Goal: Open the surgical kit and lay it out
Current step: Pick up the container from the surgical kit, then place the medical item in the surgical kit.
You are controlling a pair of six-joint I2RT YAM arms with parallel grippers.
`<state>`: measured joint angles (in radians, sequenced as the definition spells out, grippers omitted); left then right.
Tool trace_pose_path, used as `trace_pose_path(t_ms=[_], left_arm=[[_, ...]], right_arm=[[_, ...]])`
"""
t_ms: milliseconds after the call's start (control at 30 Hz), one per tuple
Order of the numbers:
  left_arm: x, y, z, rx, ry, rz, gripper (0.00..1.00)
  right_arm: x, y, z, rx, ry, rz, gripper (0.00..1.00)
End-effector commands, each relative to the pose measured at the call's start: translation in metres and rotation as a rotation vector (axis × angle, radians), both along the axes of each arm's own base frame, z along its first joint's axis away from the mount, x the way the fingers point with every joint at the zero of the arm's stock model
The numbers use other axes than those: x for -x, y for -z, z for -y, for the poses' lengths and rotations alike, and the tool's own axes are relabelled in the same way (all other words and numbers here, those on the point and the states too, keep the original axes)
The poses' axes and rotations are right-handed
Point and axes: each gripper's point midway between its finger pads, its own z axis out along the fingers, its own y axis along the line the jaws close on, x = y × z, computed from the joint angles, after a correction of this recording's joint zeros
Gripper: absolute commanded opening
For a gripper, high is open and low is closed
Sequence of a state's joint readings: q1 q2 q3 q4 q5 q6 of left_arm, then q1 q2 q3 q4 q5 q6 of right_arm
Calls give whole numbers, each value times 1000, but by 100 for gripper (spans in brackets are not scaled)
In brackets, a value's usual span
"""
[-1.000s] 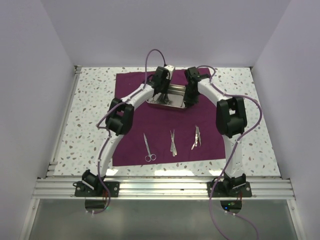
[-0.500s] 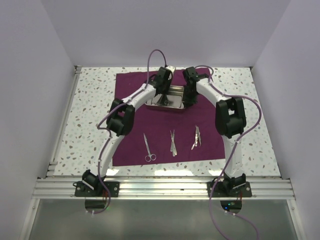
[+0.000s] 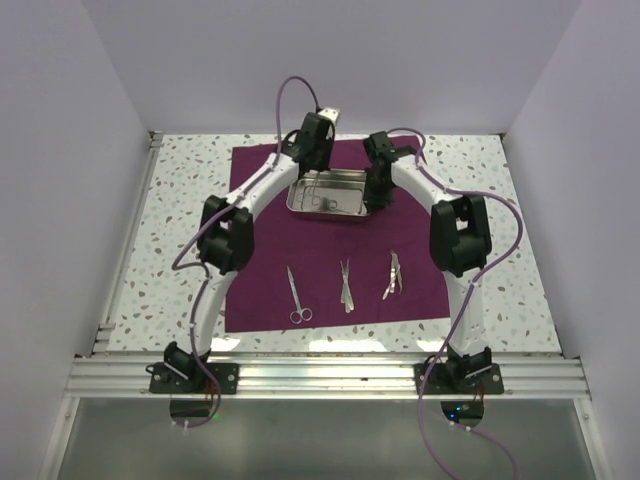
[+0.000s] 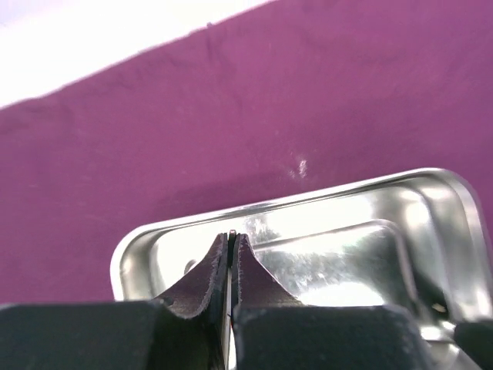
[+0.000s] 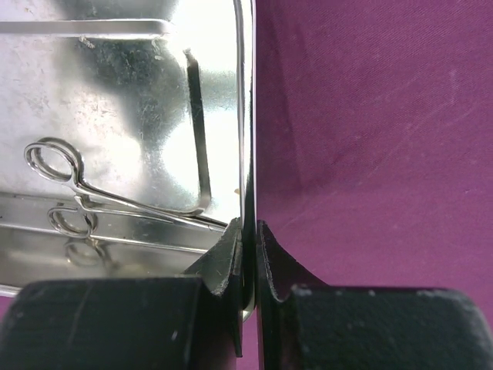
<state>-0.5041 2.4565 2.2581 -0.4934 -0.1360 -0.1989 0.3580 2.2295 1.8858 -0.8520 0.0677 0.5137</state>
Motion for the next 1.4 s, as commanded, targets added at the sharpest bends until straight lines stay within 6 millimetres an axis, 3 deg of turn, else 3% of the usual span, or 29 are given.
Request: trace_pose_path(t_ms=[0, 133, 200, 300, 333, 400, 533, 667, 833, 1133, 1167, 1200, 1233, 1267, 1333, 1367], left_arm=[[4, -100, -11, 65, -22, 143, 0], [23, -132, -24, 60, -36, 149, 0], [34, -135, -35, 36, -66, 129, 0], [66, -134, -58, 11, -145, 70, 0], [87, -130, -69, 23, -184, 33, 0], [112, -122, -75, 38, -210, -3, 0], [181, -89, -91, 47, -285, -109, 0], [225, -56, -81, 119, -304, -197, 0], [252, -18, -87, 179, -432, -269, 0], [276, 28, -85, 157, -470, -351, 0], [279, 30, -82, 156, -456, -366, 2], [279, 32, -81, 143, -443, -370, 11], [281, 31, -80, 129, -435, -373, 23], [279, 29, -81, 114, -435, -363, 43], [272, 16, -84, 85, -431, -332, 62], [265, 1, -82, 75, -414, -304, 65]], right_arm=[[-19, -33, -8, -22, -13, 98, 0], [-24, -32, -10, -27, -3, 108, 0], [-26, -31, -11, -26, -1, 109, 0], [-29, -34, -6, -2, 17, 119, 0], [-29, -34, -4, 5, 22, 113, 0], [-35, -38, -2, 6, 45, 128, 0], [-48, -43, -9, -27, 64, 146, 0], [-57, -41, -19, -65, 75, 153, 0], [-53, -37, -20, -75, 73, 144, 0], [-39, -29, -11, -49, 58, 123, 0], [-39, -29, -12, -51, 56, 125, 0], [-38, -29, -12, -55, 56, 125, 0], [-35, -24, -12, -53, 57, 115, 0], [-35, -24, -12, -56, 57, 115, 0], [-33, -22, -12, -65, 60, 114, 0], [-33, -22, -14, -72, 55, 112, 0]])
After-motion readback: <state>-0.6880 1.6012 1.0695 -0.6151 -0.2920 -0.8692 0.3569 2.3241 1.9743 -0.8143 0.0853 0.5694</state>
